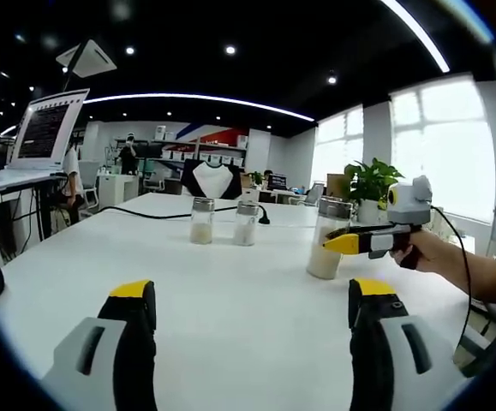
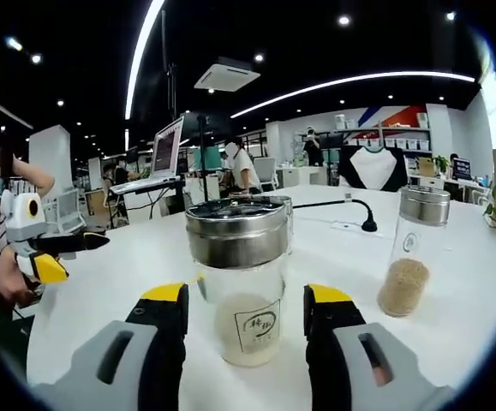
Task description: Rotate the seasoning bottle until the label or dispensing opening points toward the visible target arrow and the bottle remains upright within the marked orientation range
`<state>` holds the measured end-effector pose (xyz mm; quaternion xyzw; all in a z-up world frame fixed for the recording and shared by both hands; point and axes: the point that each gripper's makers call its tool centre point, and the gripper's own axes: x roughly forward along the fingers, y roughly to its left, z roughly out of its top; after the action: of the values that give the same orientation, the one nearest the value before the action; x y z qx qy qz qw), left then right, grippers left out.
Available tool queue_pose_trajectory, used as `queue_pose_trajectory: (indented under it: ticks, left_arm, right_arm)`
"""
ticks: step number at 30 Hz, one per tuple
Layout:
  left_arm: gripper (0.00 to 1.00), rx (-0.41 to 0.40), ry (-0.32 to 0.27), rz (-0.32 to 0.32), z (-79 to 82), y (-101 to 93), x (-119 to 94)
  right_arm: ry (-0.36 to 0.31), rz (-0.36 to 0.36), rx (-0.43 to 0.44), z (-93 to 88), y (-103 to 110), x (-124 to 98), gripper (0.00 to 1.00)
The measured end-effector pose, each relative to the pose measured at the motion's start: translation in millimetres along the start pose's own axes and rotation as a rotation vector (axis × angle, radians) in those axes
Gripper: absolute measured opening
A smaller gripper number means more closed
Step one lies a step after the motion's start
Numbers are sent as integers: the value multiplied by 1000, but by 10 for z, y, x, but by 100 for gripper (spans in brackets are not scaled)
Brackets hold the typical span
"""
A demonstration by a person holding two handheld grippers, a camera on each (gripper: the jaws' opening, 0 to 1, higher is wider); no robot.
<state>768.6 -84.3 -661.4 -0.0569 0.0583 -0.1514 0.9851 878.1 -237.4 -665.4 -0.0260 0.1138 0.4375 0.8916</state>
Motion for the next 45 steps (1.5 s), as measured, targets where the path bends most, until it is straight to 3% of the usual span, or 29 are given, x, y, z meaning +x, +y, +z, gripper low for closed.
queue_pose_trajectory:
  ticks: [6, 12, 19, 31, 38, 45]
  left_arm:
    - [99, 6, 1, -4, -3, -11, 8]
    - [99, 8, 2, -1, -7, -2, 16]
    - [100, 10, 2, -2, -8, -4, 19]
    - [100, 11, 2, -9, -8, -22, 27]
    - [100, 13, 1, -11, -9, -24, 29]
    - [99, 13, 1, -16, -14, -32, 30]
  right_arm:
    - [-1, 113, 16, -11, 41, 7, 54]
    - [-8, 163, 48, -61, -84, 40, 56]
    - [-17, 237, -11, -69, -46, 64, 56]
    - [-21, 300, -25, -71, 37, 68, 50]
    - [-19, 352, -42, -75, 122, 59, 40]
    - [-18, 350, -45, -79, 108, 69, 40]
